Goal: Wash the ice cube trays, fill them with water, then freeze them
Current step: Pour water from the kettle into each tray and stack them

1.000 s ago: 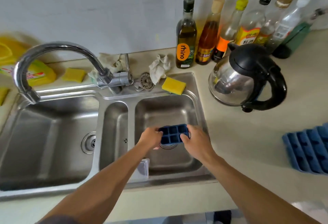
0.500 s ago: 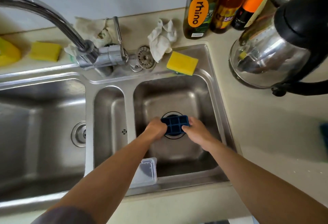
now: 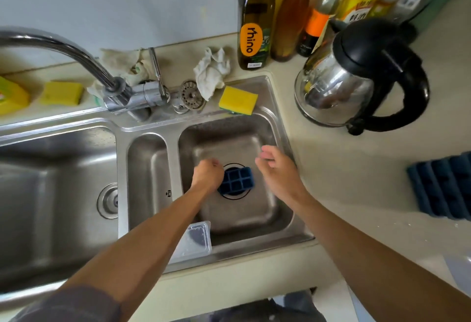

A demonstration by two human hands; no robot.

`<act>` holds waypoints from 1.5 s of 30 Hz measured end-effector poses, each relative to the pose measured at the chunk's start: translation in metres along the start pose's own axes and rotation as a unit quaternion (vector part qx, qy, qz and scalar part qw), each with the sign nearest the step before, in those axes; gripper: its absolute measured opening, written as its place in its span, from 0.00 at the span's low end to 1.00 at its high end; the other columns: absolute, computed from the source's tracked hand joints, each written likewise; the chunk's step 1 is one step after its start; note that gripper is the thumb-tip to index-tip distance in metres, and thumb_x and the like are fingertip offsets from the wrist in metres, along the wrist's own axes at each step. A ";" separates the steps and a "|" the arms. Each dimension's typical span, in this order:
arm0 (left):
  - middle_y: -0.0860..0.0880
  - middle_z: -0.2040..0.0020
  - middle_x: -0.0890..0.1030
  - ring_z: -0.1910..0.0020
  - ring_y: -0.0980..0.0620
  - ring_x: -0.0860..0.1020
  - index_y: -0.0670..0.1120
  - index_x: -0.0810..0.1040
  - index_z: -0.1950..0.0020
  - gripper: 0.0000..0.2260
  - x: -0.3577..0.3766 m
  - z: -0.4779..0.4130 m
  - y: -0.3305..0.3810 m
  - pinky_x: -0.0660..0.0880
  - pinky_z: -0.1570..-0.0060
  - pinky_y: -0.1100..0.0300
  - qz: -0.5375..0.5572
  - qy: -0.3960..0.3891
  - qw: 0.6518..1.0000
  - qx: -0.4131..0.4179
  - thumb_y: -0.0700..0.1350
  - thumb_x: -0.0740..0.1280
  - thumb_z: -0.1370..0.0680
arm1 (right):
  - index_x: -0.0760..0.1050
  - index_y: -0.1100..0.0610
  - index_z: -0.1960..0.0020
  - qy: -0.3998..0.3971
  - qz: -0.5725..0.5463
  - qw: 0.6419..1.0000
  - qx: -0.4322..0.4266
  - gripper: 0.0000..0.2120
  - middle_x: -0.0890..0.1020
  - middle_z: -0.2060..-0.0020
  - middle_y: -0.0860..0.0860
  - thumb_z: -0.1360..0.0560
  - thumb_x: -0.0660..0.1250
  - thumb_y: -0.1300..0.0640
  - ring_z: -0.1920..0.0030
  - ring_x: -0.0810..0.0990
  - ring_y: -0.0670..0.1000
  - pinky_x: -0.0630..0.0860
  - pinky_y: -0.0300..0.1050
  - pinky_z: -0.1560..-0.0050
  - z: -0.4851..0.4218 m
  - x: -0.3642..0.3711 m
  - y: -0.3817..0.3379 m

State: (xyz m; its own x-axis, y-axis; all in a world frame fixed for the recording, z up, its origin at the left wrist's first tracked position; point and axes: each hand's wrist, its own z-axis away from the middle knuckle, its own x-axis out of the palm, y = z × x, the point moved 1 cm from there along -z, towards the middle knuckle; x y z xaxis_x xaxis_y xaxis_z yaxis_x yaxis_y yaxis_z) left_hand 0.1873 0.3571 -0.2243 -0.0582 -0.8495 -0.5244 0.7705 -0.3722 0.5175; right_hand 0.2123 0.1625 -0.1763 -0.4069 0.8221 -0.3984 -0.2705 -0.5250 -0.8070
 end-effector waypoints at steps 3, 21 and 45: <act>0.42 0.51 0.85 0.57 0.49 0.83 0.42 0.82 0.45 0.10 0.003 0.019 0.020 0.83 0.57 0.55 0.069 -0.010 0.997 0.022 0.42 0.61 0.17 | 0.75 0.52 0.32 0.084 -0.057 0.993 -0.068 0.16 0.81 0.44 0.42 0.18 0.66 0.50 0.45 0.79 0.33 0.71 0.25 0.48 0.024 -0.046 -0.026; 0.43 0.57 0.84 0.59 0.47 0.83 0.43 0.81 0.51 0.09 0.036 0.135 0.110 0.81 0.55 0.52 0.163 0.010 0.979 0.122 0.43 0.63 0.16 | 0.72 0.56 0.58 0.327 -0.129 0.932 -0.083 0.23 0.78 0.62 0.49 0.22 0.62 0.36 0.63 0.76 0.44 0.69 0.41 0.62 -0.001 -0.240 -0.054; 0.47 0.48 0.83 0.50 0.50 0.83 0.48 0.80 0.47 0.08 0.039 0.126 0.084 0.82 0.49 0.51 0.228 -0.057 0.964 0.124 0.47 0.62 0.15 | 0.73 0.58 0.72 0.189 -0.146 0.970 0.045 0.36 0.74 0.78 0.53 0.20 0.54 0.31 0.76 0.74 0.53 0.75 0.41 0.72 0.112 -0.170 -0.030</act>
State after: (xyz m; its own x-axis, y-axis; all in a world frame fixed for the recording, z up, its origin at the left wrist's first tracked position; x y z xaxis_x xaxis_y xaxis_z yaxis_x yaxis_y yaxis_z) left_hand 0.1697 0.2456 -0.1156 0.1707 -0.9760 -0.1350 0.5581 -0.0172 0.8296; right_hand 0.1920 0.0141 -0.0356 0.0419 0.9518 -0.3037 -0.4074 -0.2613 -0.8750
